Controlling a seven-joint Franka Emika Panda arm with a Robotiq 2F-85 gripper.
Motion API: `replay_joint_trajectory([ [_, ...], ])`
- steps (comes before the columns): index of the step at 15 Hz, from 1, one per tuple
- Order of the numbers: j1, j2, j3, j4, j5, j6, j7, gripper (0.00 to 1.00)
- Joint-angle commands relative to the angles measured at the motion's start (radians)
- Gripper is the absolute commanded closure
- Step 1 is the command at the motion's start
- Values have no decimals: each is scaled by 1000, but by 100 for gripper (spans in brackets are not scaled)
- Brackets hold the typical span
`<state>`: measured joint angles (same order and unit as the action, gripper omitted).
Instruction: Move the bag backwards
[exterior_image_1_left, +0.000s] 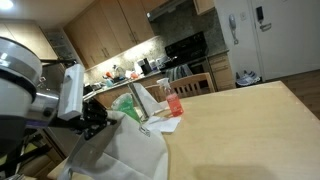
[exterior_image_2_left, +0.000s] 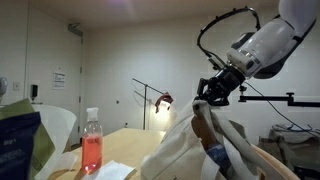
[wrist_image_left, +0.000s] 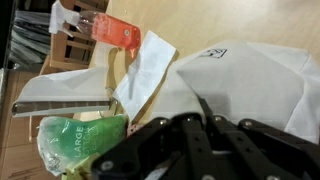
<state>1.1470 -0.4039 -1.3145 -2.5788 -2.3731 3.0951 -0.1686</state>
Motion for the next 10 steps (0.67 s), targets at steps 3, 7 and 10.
replay_joint_trajectory([
  [3,390,-48,-440,86,-4,-48,-4,99],
  [7,614,-105,-648,147,22,-134,-46,99],
  [10,744,-100,-730,178,62,-200,-92,99],
])
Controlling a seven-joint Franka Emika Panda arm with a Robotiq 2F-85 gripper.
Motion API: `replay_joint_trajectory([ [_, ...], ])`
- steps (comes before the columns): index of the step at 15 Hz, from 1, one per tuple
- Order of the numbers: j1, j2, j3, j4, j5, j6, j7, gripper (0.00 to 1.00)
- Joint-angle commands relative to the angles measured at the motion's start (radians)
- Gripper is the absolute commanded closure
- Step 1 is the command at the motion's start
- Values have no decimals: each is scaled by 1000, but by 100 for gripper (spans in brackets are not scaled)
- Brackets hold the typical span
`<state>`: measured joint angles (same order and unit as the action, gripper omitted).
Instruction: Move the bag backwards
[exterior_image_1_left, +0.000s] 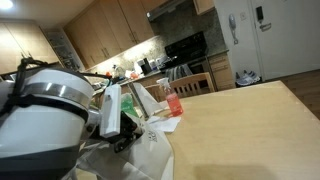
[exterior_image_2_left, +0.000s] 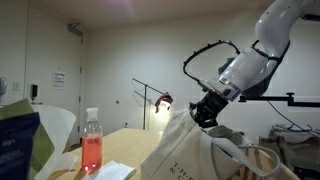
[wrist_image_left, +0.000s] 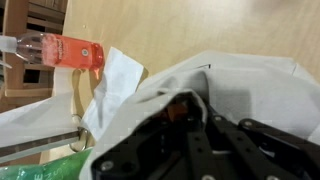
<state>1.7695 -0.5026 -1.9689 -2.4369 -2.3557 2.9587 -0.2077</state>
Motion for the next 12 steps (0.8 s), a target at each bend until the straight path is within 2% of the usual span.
replay_joint_trajectory([
  [1,156,1,-96,43,65,-83,-78,99],
  [4,267,36,-155,56,184,-171,-195,99],
  [5,221,-7,-90,41,234,-269,-290,99],
  [6,229,-4,-71,36,261,-329,-327,71],
  [7,221,10,-24,17,273,-392,-344,70],
  [10,206,54,123,-67,258,-528,-364,49],
  [12,229,47,189,-110,258,-584,-404,34],
])
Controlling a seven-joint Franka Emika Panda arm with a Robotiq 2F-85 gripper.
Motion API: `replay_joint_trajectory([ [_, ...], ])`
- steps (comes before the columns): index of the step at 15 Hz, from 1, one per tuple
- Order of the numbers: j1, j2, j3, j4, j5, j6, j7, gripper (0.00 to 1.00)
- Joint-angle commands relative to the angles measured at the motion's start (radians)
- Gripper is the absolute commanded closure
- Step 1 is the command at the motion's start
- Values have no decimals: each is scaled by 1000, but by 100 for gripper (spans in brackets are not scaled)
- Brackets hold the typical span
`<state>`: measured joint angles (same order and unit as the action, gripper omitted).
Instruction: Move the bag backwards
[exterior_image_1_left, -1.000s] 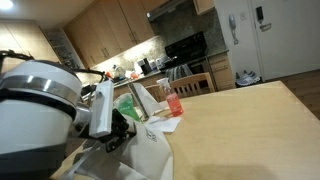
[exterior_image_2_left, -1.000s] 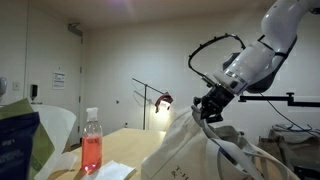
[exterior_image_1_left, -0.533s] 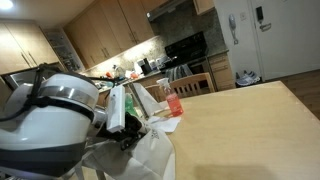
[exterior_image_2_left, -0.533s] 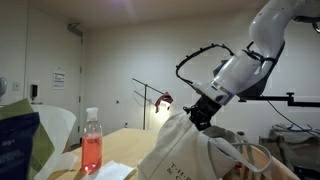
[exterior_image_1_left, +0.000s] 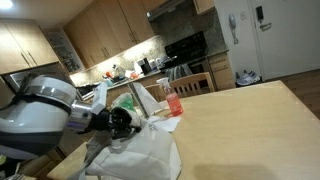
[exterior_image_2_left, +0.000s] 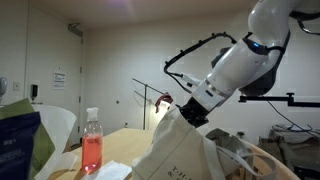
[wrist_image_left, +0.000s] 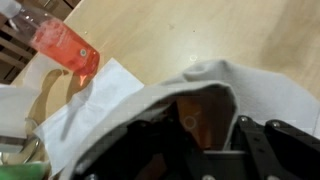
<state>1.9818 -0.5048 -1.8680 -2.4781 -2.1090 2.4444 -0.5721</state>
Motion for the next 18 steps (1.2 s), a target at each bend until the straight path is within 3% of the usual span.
replay_joint_trajectory([
  [1,34,46,109,-82,8,-86,-63,25],
  [2,48,46,124,-92,1,-89,-86,69],
  [4,70,51,142,-100,-9,-89,-115,66],
  [8,65,73,185,-107,-30,-72,-127,97],
  [14,91,72,280,-102,-29,21,-143,99],
  [16,55,82,355,-89,-39,65,-102,99],
  [18,-25,99,467,-79,-55,95,-44,99],
])
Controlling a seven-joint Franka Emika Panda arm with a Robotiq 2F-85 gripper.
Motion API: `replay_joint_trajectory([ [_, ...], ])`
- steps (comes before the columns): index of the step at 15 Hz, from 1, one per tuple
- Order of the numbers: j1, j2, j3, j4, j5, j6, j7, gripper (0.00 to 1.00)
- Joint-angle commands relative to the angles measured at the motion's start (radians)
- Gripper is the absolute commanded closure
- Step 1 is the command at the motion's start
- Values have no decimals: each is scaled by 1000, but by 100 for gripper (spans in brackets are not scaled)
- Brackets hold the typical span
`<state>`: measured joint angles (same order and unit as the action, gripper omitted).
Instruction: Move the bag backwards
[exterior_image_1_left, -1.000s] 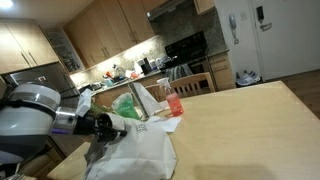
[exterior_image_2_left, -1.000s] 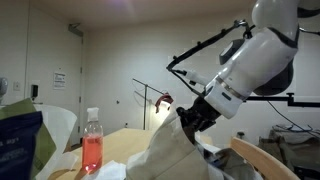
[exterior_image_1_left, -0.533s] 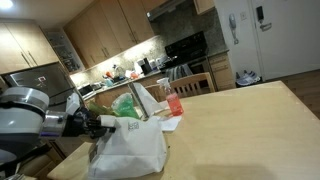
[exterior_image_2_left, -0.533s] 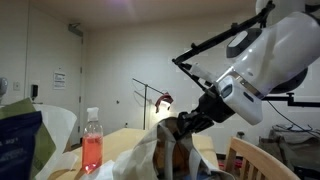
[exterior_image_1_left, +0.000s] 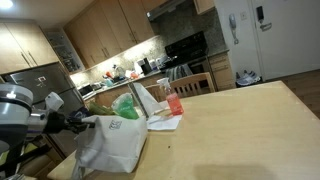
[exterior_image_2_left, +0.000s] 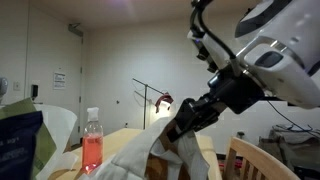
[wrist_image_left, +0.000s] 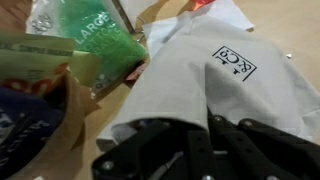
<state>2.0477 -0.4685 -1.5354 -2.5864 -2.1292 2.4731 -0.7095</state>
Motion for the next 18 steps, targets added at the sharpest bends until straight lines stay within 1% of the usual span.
replay_joint_trajectory([
  [1,-139,73,191,34,-40,78,122,99],
  [2,-204,84,259,37,-54,79,164,99],
  [5,-421,108,434,31,-99,119,278,99],
  [8,-635,137,568,27,-166,205,403,99],
  [9,-546,62,454,13,-177,155,359,99],
  [10,-577,85,462,15,-198,161,385,99],
  [11,-578,104,447,13,-205,159,376,99],
  [12,-576,115,432,9,-208,146,369,71],
  [13,-574,129,423,-1,-210,132,355,70],
  [14,-709,252,562,6,-220,183,436,64],
  [15,-732,278,590,-12,-220,173,425,56],
  [17,-849,345,746,-49,-191,120,380,41],
  [18,-900,373,819,-58,-181,99,361,54],
])
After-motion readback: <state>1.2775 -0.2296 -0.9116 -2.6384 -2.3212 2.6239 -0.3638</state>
